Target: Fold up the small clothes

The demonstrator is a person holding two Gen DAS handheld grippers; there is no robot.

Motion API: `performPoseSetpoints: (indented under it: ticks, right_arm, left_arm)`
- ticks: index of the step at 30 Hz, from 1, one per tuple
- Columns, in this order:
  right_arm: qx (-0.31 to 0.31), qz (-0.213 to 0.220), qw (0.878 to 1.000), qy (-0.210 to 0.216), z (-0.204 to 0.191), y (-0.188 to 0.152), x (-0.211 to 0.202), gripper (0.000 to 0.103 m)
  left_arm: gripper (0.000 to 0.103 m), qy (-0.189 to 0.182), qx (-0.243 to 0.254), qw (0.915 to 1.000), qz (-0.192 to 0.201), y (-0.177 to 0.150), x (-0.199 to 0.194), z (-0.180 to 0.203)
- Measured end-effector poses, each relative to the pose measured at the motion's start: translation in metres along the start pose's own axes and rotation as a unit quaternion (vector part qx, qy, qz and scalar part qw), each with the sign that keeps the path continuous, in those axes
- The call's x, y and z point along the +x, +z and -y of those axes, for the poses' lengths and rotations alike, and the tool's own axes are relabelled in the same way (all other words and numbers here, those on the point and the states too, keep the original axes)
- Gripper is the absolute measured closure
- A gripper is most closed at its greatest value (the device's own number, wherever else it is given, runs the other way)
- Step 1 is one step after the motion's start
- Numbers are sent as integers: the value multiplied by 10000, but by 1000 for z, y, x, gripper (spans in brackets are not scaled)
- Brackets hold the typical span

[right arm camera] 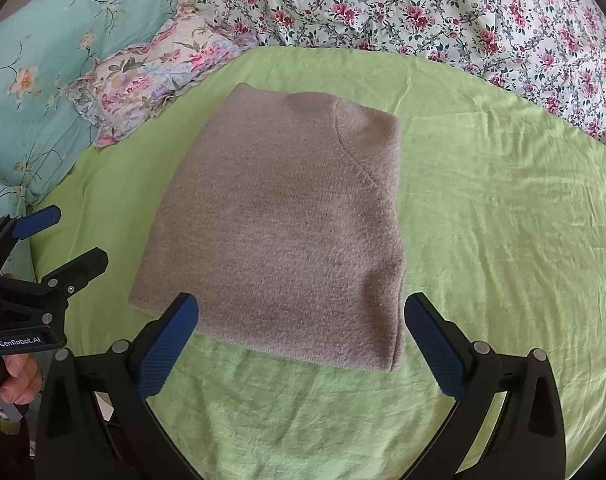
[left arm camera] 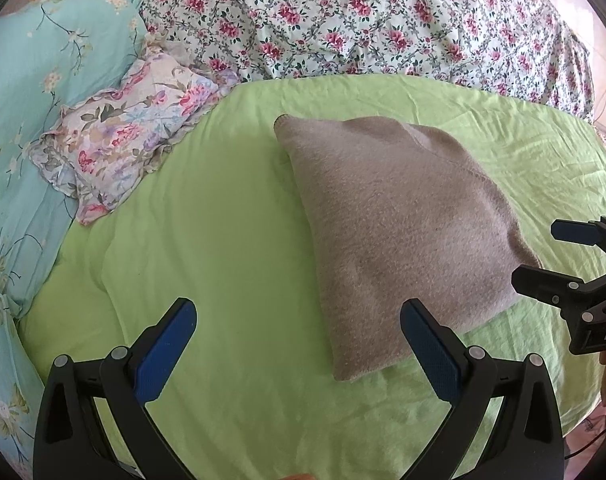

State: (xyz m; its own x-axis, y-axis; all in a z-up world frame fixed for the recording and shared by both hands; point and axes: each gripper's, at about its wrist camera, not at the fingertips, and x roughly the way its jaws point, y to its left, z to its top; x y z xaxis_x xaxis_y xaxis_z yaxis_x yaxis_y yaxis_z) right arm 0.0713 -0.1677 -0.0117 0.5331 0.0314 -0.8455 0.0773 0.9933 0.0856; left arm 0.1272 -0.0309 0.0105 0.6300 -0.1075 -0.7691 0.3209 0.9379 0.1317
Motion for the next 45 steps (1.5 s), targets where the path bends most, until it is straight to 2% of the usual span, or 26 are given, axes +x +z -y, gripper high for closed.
performPoseSetpoints:
  ticks: [20, 45]
  right_arm:
    - [22, -107, 9999, -24, 7, 0, 5, 0]
    - [71, -16, 10000, -43, 18, 5, -7, 0]
  left_arm:
    - [1, -107, -36, 9999, -82, 5, 7, 1]
    - [1, -130, 25, 9999, -95, 6, 4, 4]
